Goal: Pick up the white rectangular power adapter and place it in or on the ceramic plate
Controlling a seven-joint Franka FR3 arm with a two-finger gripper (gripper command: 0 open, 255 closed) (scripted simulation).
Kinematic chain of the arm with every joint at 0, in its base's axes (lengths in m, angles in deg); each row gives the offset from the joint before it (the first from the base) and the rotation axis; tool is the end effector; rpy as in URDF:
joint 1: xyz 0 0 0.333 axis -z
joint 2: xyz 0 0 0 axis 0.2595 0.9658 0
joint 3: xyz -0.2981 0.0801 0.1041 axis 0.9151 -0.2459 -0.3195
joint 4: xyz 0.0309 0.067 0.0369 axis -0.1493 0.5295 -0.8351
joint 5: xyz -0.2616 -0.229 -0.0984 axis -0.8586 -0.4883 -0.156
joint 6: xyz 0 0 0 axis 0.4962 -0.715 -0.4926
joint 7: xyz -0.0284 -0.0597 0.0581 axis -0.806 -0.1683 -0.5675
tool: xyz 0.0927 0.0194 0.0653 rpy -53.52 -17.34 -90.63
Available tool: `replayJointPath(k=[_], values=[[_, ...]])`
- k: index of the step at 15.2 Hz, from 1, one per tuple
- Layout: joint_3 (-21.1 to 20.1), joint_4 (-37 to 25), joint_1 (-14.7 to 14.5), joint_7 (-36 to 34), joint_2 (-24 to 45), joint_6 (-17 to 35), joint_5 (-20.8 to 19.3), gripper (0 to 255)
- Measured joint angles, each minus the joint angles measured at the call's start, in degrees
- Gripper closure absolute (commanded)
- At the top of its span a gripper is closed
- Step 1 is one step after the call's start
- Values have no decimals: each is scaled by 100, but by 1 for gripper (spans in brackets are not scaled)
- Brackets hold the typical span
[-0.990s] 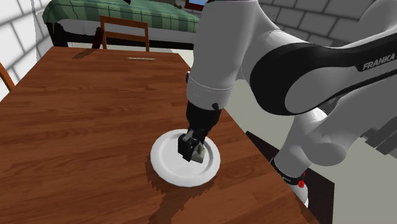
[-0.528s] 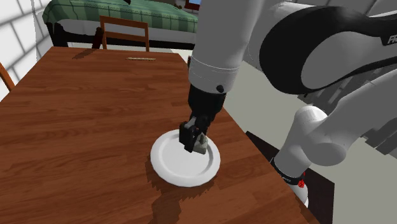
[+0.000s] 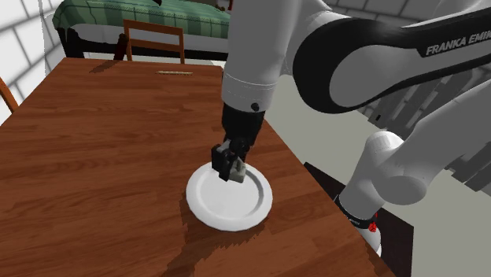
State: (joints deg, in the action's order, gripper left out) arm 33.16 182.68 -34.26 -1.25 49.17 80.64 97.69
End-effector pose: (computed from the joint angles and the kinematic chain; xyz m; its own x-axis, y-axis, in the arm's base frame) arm 0.2558 0.3289 0.4993 0.9871 0.1594 0.0155 0.1592 -0.9872 0.0113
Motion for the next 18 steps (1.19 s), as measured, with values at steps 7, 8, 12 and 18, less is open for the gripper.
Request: replayJointPath(k=[7, 8, 12, 18], values=[[-98, 403, 5, -28, 172, 567, -9, 255], [-110, 455, 11, -28, 208, 652, -17, 255], [-132, 508, 7, -45, 234, 734, -16, 255], [-133, 512, 7, -46, 236, 740, -16, 0]])
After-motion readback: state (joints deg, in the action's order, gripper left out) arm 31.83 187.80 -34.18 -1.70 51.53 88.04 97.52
